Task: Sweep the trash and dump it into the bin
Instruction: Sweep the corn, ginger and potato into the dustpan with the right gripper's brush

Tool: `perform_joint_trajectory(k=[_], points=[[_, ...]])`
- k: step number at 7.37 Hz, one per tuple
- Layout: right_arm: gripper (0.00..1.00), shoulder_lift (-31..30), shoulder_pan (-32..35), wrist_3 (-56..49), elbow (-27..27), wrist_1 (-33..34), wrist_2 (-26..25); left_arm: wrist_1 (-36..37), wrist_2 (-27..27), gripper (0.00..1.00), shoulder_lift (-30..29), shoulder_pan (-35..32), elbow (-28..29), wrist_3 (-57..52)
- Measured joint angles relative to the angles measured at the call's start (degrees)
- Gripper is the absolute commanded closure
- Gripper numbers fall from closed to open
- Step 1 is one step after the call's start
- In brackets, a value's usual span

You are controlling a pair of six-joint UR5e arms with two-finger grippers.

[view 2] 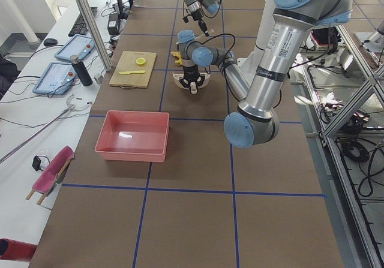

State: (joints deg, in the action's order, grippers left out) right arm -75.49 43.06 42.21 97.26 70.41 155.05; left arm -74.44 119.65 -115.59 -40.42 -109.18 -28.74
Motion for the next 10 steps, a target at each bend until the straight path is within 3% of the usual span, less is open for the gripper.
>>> perform_joint_trajectory(k=[5,10], points=[[1.00,1.89,-1.92,-0.67,-1.85,0.00,-0.01,-0.37,1.95,1.00,-12.93,0.43,15.61,-2.93],[1.00,6.00,-3.25,1.09,-3.18,0.11,-0.23,-0.51,2.02,1.00,-15.32,1.88,18.47,-2.91]])
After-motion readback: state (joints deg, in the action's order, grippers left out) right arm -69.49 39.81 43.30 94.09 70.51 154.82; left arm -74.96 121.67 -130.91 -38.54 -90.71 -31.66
